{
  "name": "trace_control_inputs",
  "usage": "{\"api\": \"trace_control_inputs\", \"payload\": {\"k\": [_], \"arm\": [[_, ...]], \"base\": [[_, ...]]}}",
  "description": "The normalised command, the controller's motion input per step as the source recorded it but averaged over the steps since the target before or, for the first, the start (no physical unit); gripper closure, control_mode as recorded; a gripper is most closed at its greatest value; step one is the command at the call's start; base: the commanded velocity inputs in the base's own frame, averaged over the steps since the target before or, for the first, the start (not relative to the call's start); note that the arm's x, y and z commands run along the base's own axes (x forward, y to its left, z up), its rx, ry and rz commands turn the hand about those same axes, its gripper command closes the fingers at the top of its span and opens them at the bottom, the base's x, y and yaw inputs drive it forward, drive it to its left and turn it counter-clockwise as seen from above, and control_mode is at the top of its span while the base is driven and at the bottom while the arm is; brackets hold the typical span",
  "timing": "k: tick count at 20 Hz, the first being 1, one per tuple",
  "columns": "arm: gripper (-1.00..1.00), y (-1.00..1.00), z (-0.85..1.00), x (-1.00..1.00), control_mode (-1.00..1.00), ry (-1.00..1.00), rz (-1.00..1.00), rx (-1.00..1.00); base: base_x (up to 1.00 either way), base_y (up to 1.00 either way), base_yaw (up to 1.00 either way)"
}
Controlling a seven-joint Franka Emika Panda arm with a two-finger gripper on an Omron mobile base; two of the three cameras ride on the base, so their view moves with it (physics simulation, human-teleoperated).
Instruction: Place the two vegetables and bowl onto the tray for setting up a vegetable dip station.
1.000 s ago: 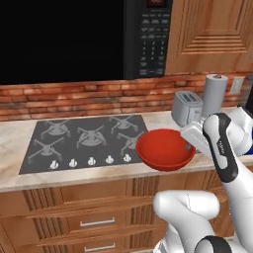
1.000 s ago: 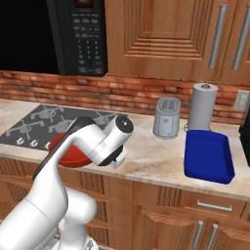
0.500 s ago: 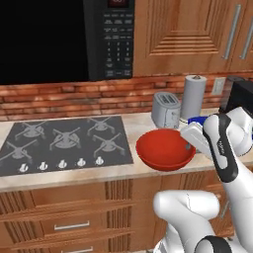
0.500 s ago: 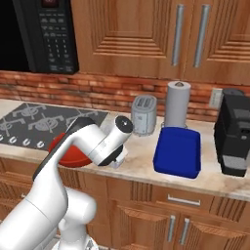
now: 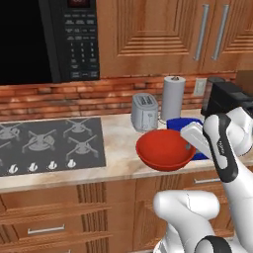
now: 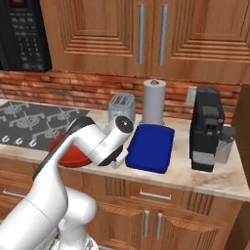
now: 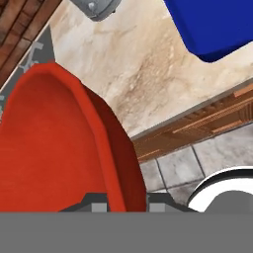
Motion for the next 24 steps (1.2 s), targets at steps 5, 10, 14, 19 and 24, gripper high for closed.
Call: {"api": "trace_control_inputs", "payload": {"k": [5, 10, 14, 19, 24], "arm": [[1.00, 0.00, 0.00, 0.00, 1.00, 0.00, 0.00, 0.00], [1.00, 0.00, 0.00, 0.00, 1.00, 0.00, 0.00, 0.00], [1.00, 0.00, 0.00, 0.00, 1.00, 0.00, 0.00, 0.00], [1.00, 0.00, 0.00, 0.00, 1.00, 0.00, 0.00, 0.00], [1.00, 0.00, 0.00, 0.00, 1.00, 0.00, 0.00, 0.00]], "base": [[0.11, -0.56, 0.00], [0.12, -0.56, 0.00], [0.16, -0.53, 0.00], [0.23, -0.44, 0.01], [0.39, -0.21, 0.02]]}}
